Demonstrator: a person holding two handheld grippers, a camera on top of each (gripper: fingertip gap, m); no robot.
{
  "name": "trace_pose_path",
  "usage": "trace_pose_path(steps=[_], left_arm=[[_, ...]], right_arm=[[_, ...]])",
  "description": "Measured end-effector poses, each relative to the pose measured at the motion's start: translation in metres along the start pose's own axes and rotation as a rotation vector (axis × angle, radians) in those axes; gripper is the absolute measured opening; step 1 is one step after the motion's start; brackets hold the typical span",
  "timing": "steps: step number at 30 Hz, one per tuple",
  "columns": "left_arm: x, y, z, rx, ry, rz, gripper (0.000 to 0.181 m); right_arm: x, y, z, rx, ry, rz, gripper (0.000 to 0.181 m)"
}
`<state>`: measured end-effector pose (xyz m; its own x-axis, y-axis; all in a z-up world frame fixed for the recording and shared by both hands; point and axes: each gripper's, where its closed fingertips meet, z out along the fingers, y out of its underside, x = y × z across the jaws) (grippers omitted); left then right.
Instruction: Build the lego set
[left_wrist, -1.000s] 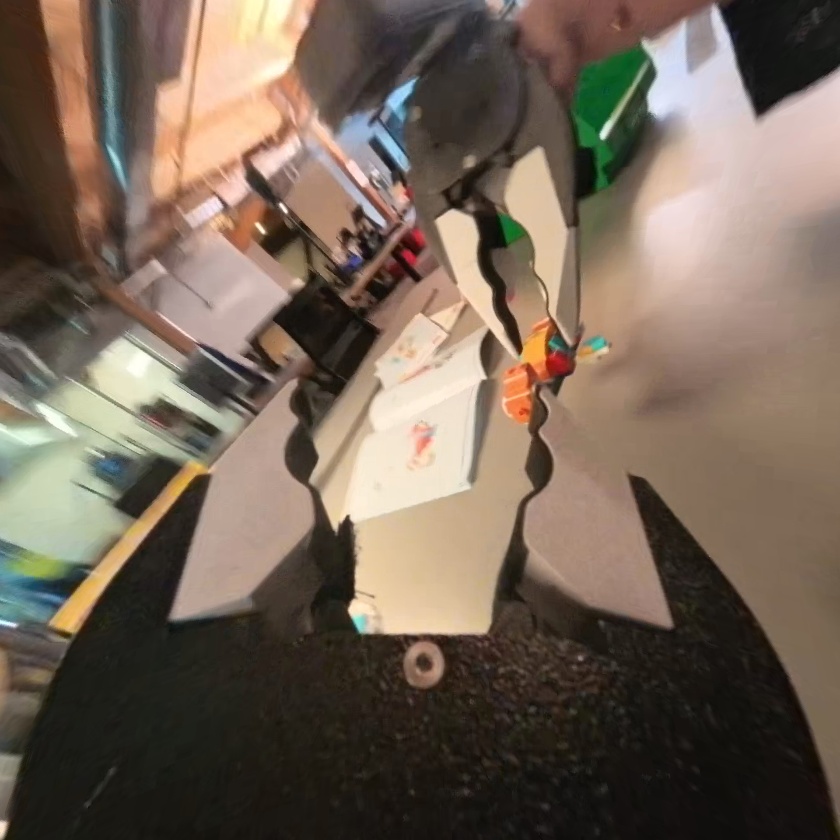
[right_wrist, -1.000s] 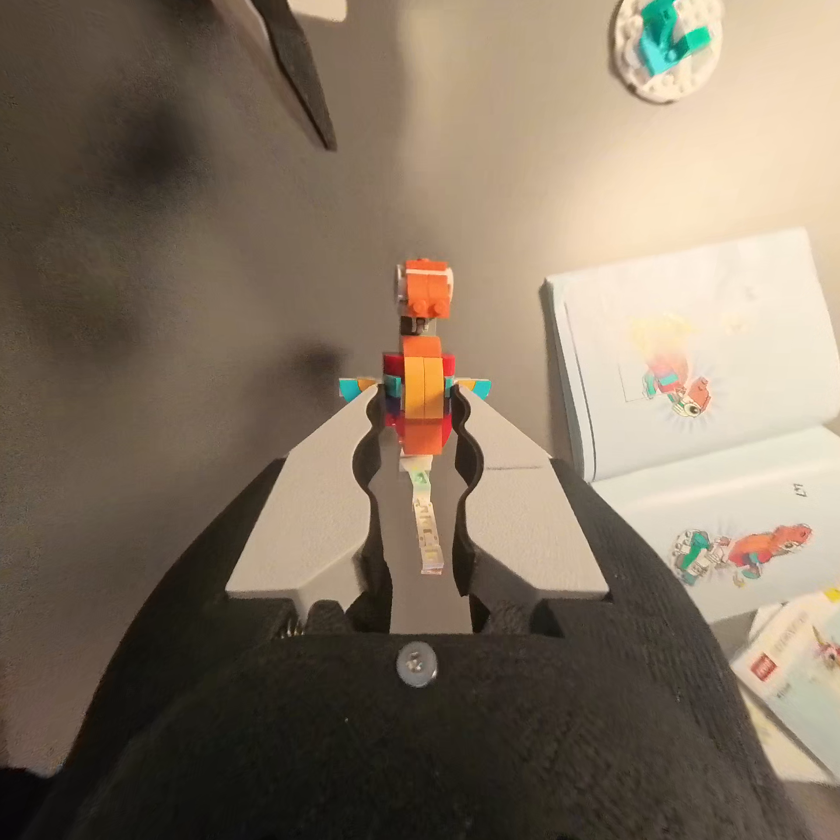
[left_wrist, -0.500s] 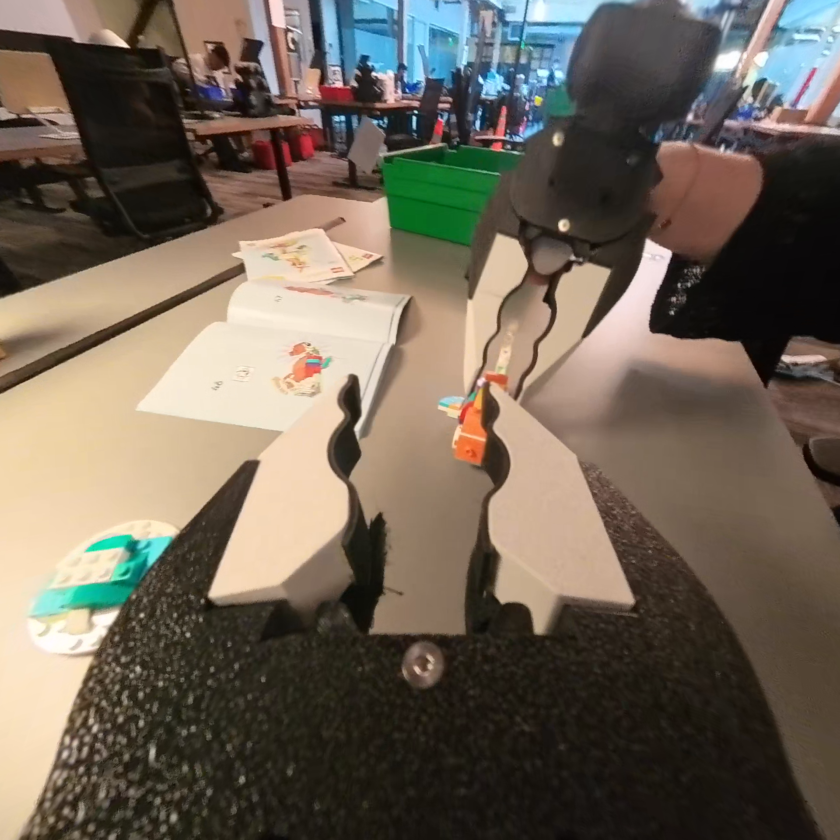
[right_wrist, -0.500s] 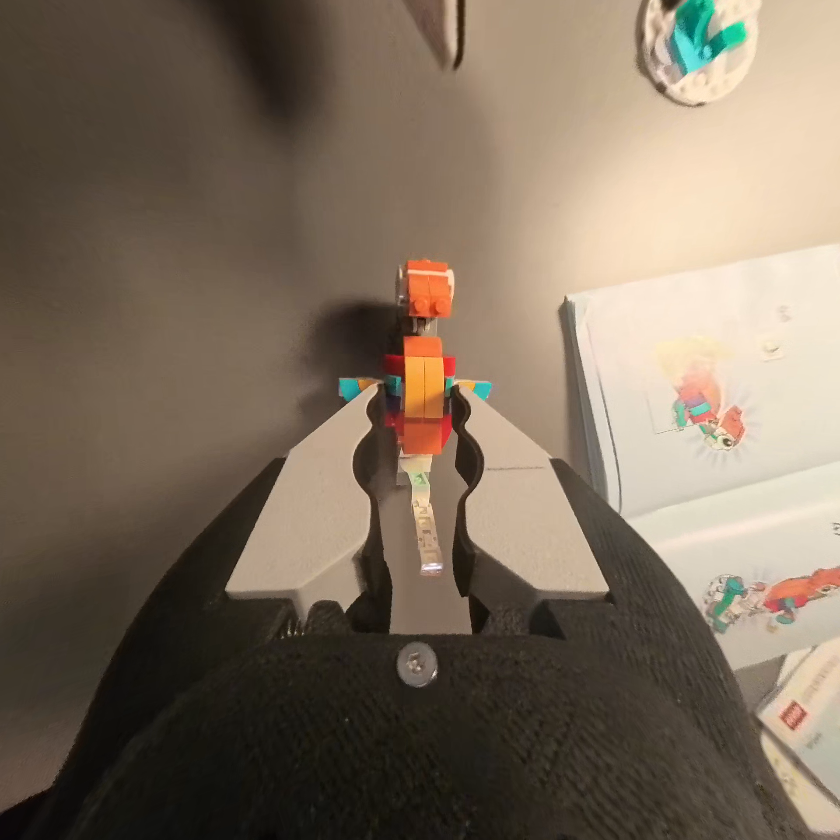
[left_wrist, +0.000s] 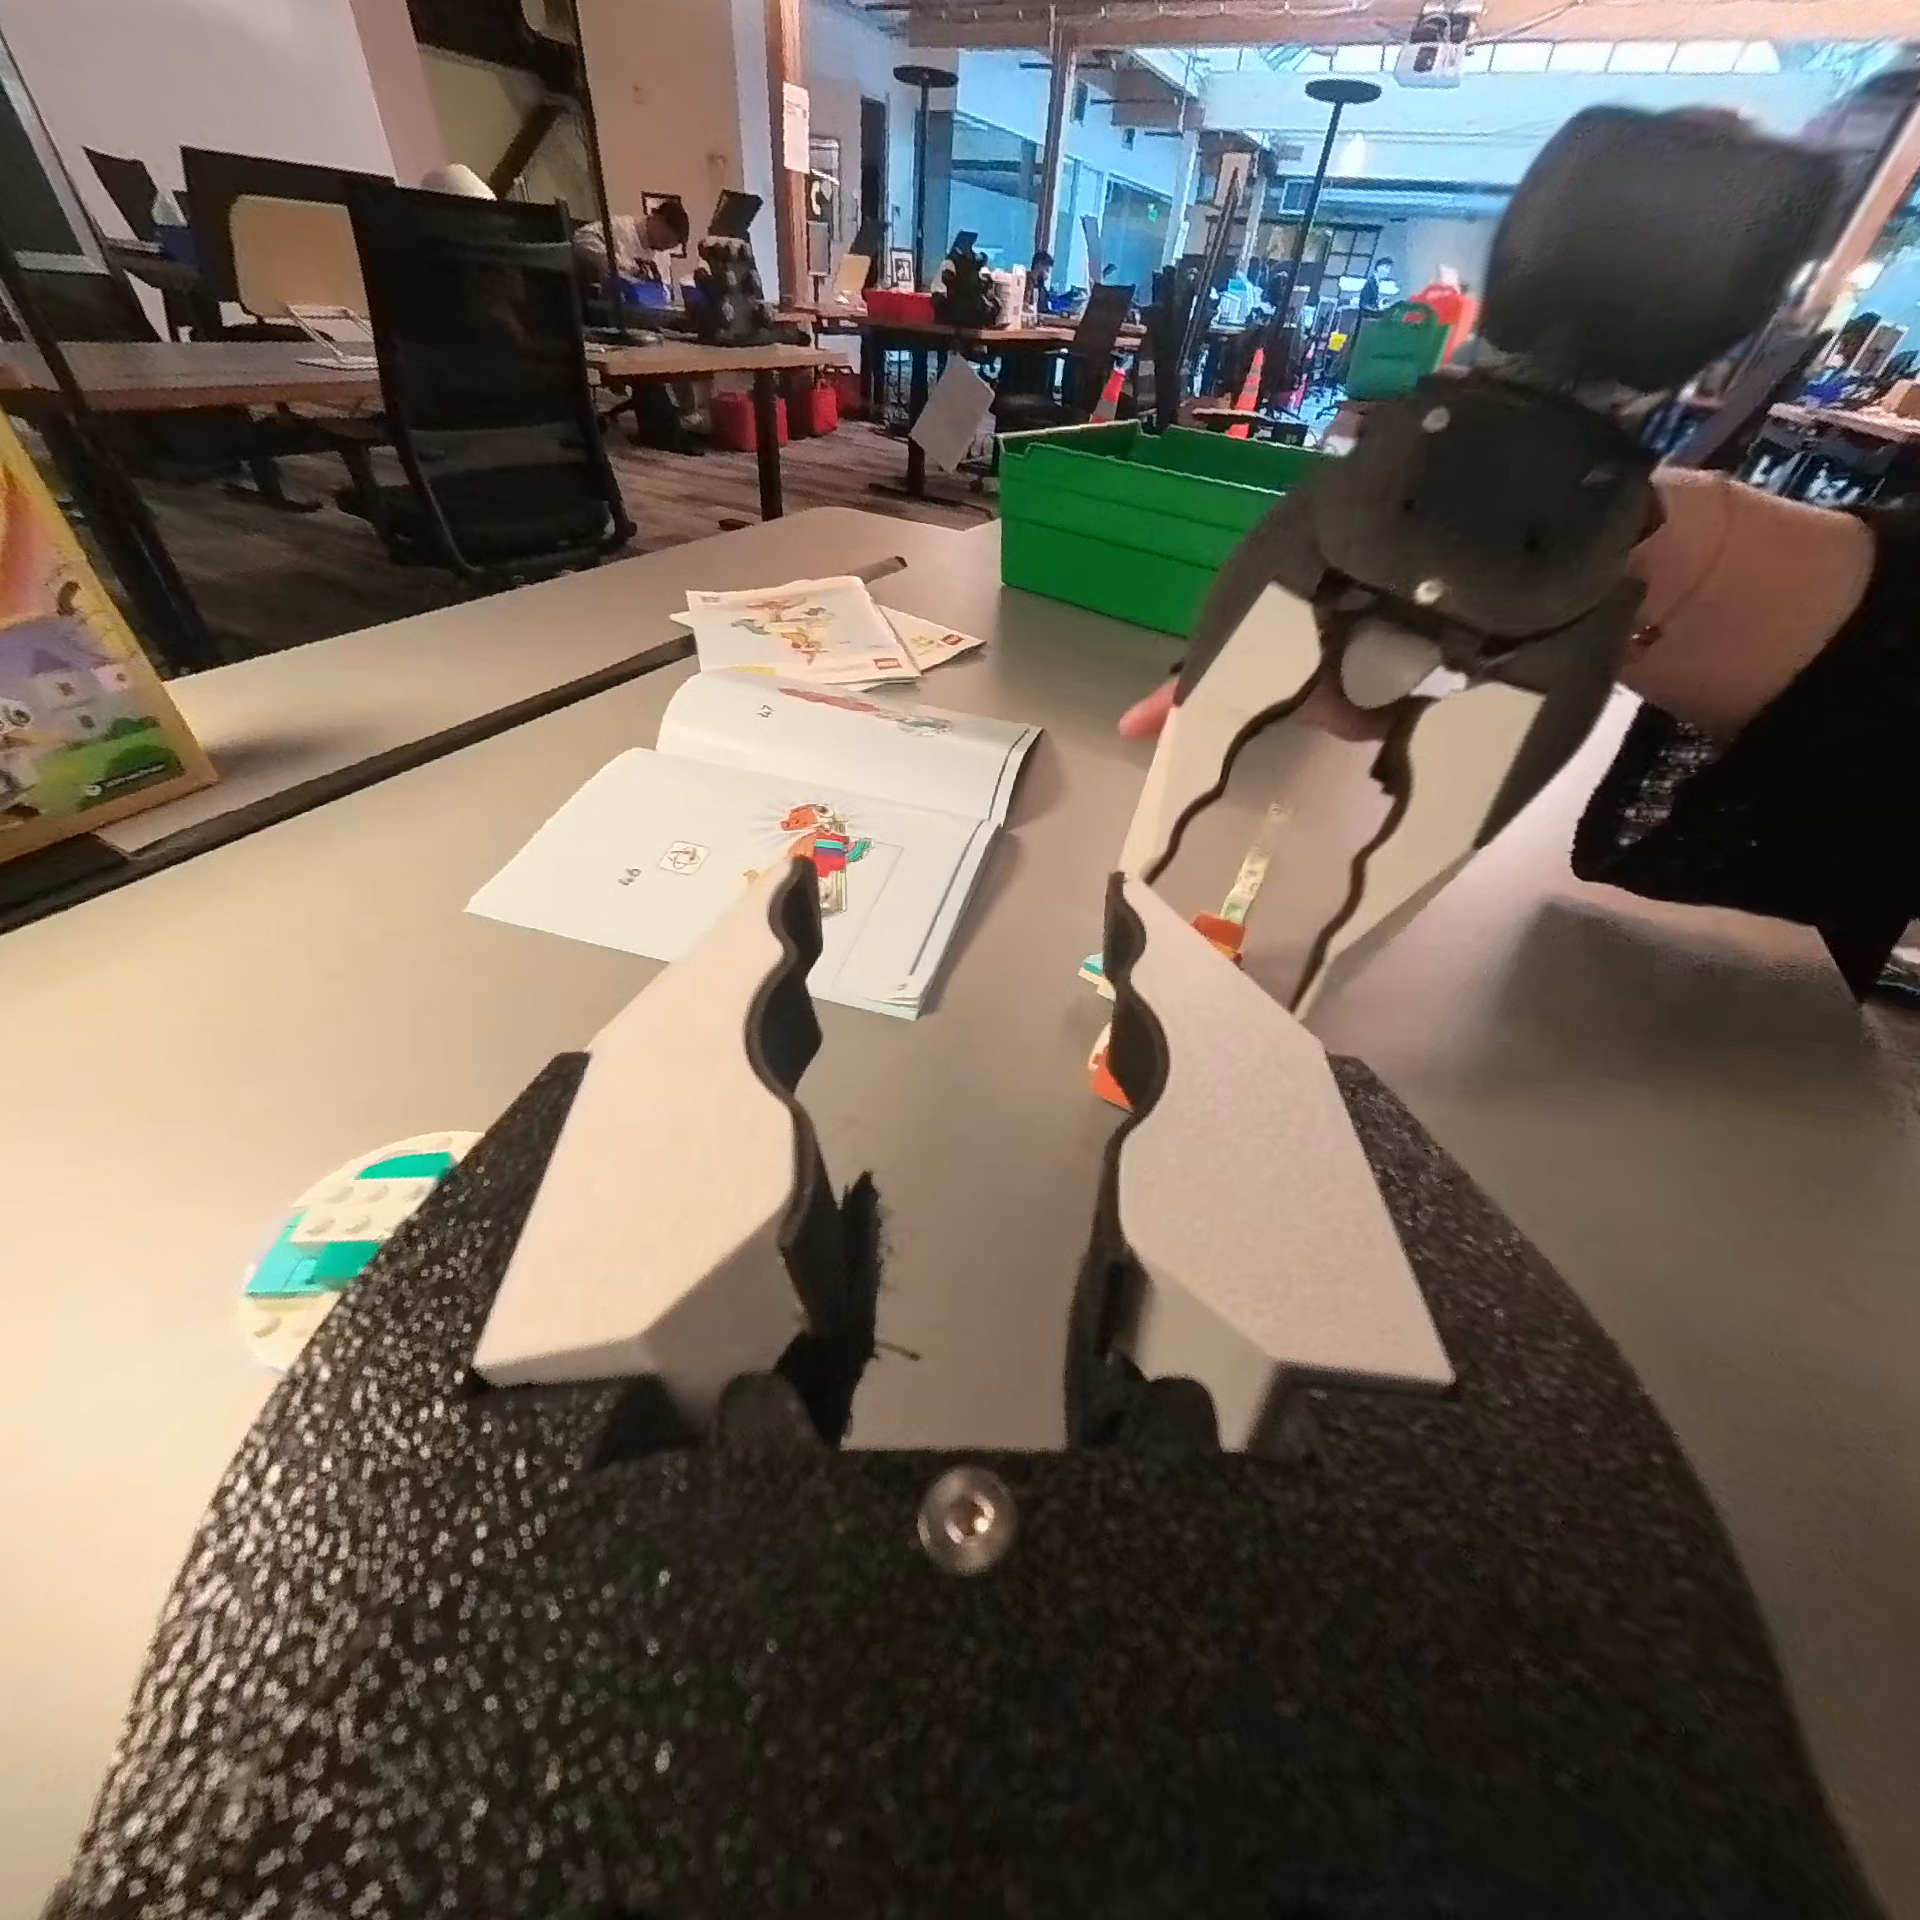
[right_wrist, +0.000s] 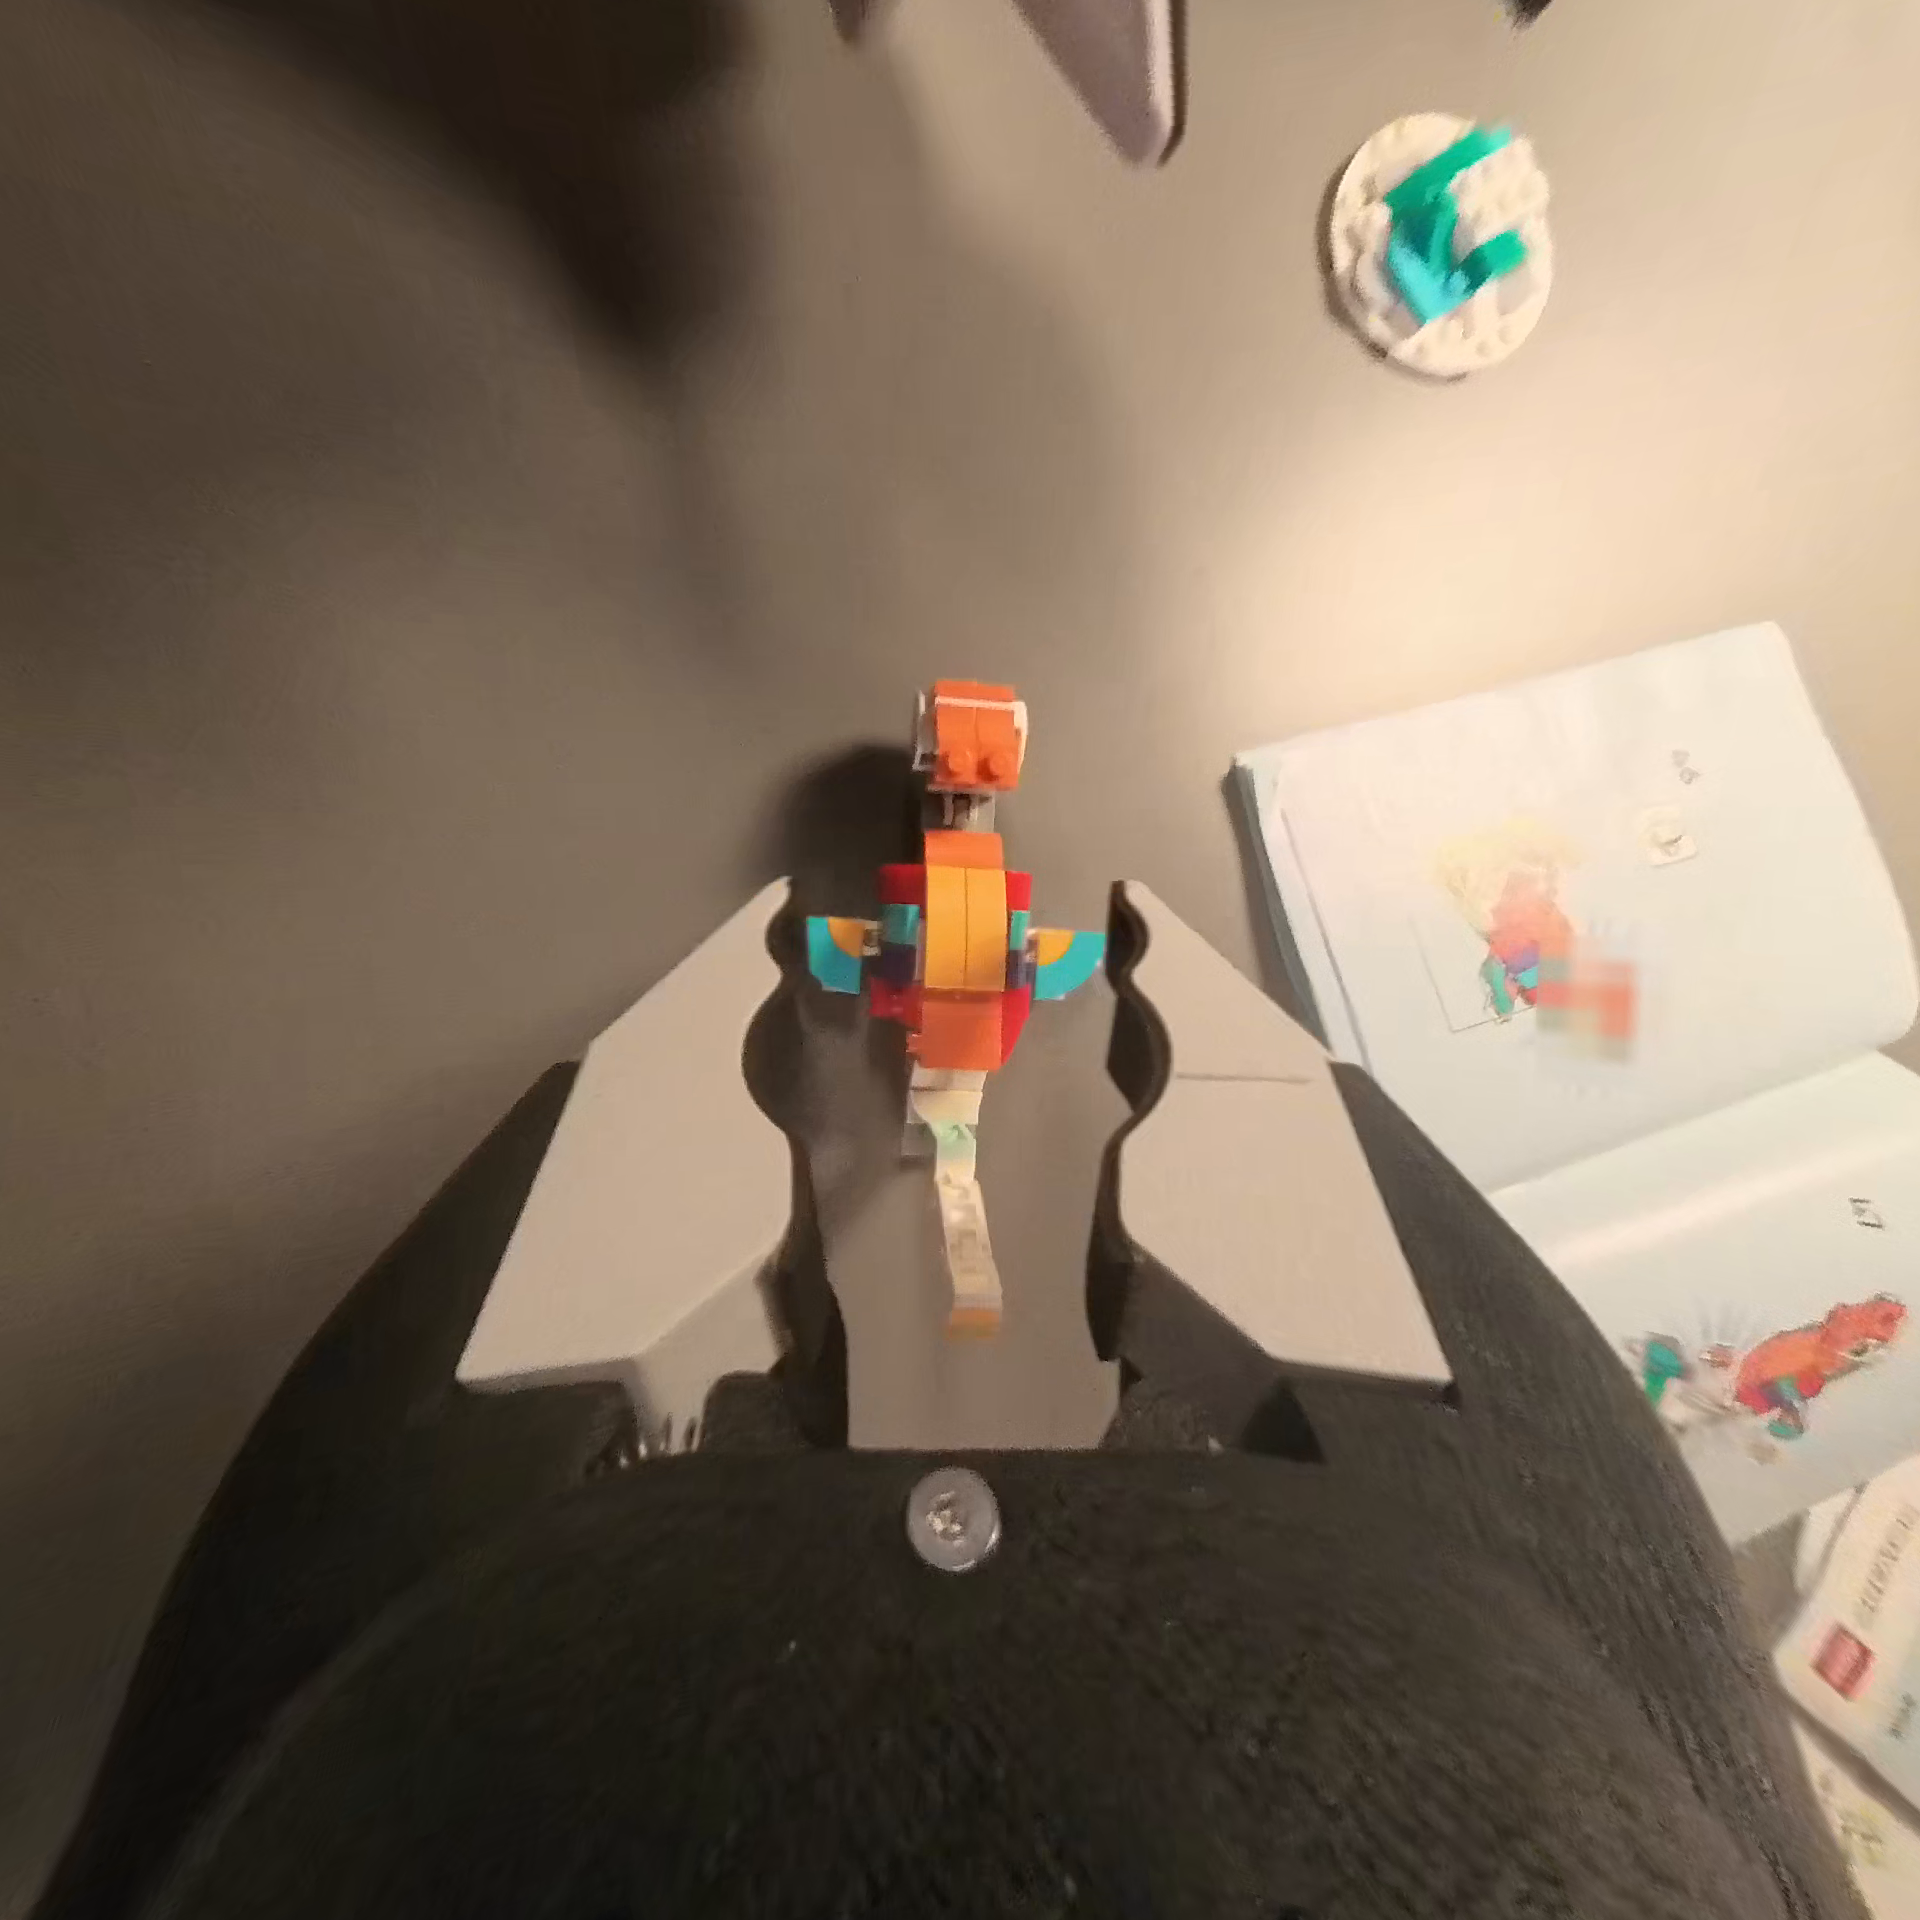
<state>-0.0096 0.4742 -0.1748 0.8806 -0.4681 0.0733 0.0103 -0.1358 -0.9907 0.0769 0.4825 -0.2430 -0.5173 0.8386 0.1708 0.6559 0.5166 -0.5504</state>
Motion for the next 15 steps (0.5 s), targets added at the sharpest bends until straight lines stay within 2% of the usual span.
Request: trace_pose_path(steps=[1, 4, 7, 9, 11, 15], left_arm=[[-0.001, 0.0, -0.001, 0.001, -0.003, -0.002, 0.053], [-0.004, -0.001, -0.002, 0.008, -0.014, -0.003, 0.054], [-0.006, -0.001, -0.002, 0.018, -0.028, 0.001, 0.054], [-0.008, -0.002, -0.001, 0.031, -0.048, 0.01, 0.054], [-0.009, -0.004, -0.002, 0.055, -0.07, 0.024, 0.054], [-0.013, -0.009, -0.003, 0.112, -0.127, 0.063, 0.053]], right_arm=[[0.002, -0.005, -0.007, 0.037, 0.028, -0.008, 0.063], [0.018, -0.024, -0.044, 0.261, 0.174, 0.007, 0.068], [0.045, -0.027, -0.094, 0.557, 0.417, 0.086, 0.068], [0.064, -0.012, -0.128, 0.749, 0.629, 0.165, 0.061], [0.077, 0.014, -0.154, 0.904, 0.822, 0.261, 0.041], [0.091, 0.067, -0.167, 0.914, 1.069, 0.388, 0.03]])
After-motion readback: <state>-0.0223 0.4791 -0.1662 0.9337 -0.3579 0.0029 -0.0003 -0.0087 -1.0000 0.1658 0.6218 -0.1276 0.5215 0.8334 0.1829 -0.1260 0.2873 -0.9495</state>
